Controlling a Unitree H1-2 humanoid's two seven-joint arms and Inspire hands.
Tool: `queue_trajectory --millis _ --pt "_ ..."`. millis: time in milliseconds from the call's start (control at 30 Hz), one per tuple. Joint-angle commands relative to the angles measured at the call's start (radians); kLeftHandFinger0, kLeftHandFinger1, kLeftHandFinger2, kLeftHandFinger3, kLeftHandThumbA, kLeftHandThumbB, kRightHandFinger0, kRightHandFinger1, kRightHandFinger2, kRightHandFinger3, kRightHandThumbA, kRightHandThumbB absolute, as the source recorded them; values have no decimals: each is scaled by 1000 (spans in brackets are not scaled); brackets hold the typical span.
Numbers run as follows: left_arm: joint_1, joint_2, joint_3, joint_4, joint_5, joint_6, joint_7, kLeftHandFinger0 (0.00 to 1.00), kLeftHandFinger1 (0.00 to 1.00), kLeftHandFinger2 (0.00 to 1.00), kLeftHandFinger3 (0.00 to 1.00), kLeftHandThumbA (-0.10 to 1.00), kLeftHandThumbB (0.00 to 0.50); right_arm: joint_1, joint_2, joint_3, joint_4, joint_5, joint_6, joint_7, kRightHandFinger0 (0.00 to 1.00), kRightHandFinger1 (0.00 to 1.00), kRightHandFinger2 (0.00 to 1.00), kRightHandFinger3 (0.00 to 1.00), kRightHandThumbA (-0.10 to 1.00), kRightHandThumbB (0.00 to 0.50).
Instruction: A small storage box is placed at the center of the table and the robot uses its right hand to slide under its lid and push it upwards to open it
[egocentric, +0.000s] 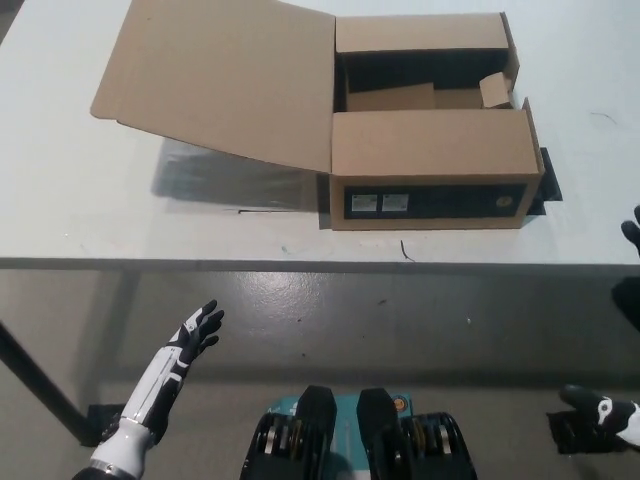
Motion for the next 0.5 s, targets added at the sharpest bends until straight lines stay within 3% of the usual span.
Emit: queue_trajectory --millis 0,100,200,467 --pt "-10 10 9 -9 -25 -42 -11 1000 1000 1000 1000 1000 500 25 25 -3 95 -8 -107 10 1000 1000 1000 1000 1000 402" --pt "-9 10 9 -11 -27 -45 -9 1000 1000 1000 1000 1000 500 28 38 10 213 -2 -163 37 1000 1000 1000 1000 1000 358" --pt "-9 12 10 -11 -21 -42 -6 1000 1000 1000 1000 1000 500 20 58 20 357 30 -175 52 1000 1000 1000 1000 1000 361" --pt "5 11 15 -12 -18 -60 3 1000 1000 1000 1000 1000 500 14 109 33 543 3 -229 56 1000 1000 1000 1000 1000 293"
